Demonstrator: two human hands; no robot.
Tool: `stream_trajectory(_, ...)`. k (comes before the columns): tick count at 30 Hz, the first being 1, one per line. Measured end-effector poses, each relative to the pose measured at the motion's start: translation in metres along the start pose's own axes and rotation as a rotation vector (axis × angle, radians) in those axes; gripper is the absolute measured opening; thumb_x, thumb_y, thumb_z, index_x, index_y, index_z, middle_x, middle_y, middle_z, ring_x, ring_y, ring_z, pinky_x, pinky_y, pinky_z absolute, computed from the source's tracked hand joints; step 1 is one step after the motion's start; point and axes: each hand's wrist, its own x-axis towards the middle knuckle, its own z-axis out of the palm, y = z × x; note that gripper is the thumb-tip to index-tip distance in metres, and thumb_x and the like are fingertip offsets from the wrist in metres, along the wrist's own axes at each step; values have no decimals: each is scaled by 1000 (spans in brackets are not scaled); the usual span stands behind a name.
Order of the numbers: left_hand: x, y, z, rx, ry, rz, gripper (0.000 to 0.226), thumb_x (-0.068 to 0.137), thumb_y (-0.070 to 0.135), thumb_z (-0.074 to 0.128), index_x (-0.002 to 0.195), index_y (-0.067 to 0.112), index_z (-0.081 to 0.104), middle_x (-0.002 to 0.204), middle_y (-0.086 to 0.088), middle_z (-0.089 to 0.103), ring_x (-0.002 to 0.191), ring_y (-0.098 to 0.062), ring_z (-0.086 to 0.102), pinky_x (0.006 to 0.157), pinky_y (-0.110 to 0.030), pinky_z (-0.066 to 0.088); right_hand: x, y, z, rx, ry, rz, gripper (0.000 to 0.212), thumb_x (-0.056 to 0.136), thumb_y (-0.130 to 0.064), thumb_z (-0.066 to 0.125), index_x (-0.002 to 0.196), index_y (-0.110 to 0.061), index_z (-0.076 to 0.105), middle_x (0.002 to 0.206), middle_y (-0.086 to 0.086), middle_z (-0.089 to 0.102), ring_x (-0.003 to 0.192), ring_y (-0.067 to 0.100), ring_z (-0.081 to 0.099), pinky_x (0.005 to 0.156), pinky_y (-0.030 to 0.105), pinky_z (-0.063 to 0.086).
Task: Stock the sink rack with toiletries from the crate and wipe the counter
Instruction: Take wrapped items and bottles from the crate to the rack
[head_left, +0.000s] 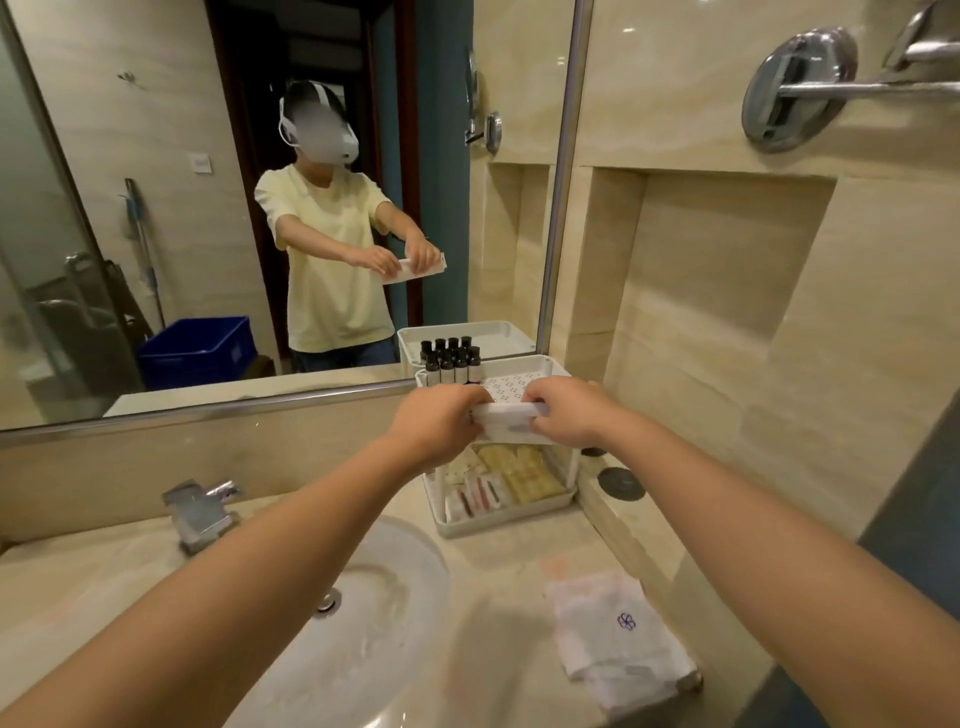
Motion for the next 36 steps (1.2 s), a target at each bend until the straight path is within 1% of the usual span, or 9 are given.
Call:
stream_trajectory(2,23,-7,6,3,8,-22,25,89,26,60,114,27,63,105,5,68,93,-20,62,65,-29,40,24,9,-1,-11,21,-16,8,92,-24,53,96,-32,53,96,-9,56,94,17,51,89,37,36)
stream_trajectory(4,45,-16,15,0,14,-48,24,89,23,59,112,26,63,104,3,69,92,-22,62,65,-29,38,49,21,-1,-16,25,-27,9,93,-23,53,97,-29,57,96,-8,60,91,16,53,85,35,35)
stream_trajectory(13,133,-48,81,-17,-55,-173,25,88,21,59,112,27,63,98,3,70,91,-25,63,71,-32,46,161,87,31,41,-92,-64,5,88,-19,54,87,-24,57,93,-1,62,89,23,58,70,33,37)
stream_trajectory(15,145,-55,97,-27,-98,-194,25,88,21,58,112,27,63,99,2,70,92,-25,62,76,-33,48,178,97,41,66,-158,-63,8,89,-21,55,85,-28,53,91,-4,60,88,23,58,70,34,42)
stream_trajectory(18,155,-63,118,-1,-176,-216,24,88,18,53,108,27,64,96,1,68,94,-25,56,80,-34,43,197,107,57,77,-249,-76,7,90,-23,57,95,-26,55,93,-8,57,89,20,56,73,33,40)
stream_trajectory(24,159,-73,139,47,-341,-242,30,82,16,49,107,23,64,98,-2,68,93,-26,56,78,-33,44,213,113,83,139,-421,-102,17,84,-26,65,98,-27,55,100,-6,56,93,20,56,82,38,47)
stream_trajectory(28,158,-74,143,26,-480,-271,14,85,18,48,94,22,58,89,-3,63,86,-25,56,73,-33,43,218,111,85,209,-514,-103,24,84,-18,67,104,-24,55,101,-4,55,83,14,54,68,29,44)
stream_trajectory(32,158,-73,145,13,-488,-291,33,87,19,50,119,21,58,107,-4,64,98,-24,56,79,-33,42,221,114,89,286,-506,-58,27,82,-12,66,104,-24,54,104,-2,56,76,13,55,64,30,45)
stream_trajectory(36,156,-75,145,17,-464,-278,44,86,17,51,129,23,58,117,-5,62,107,-24,54,86,-34,42,221,116,91,287,-470,-30,38,82,-6,58,115,-25,58,122,0,57,99,19,57,83,35,52)
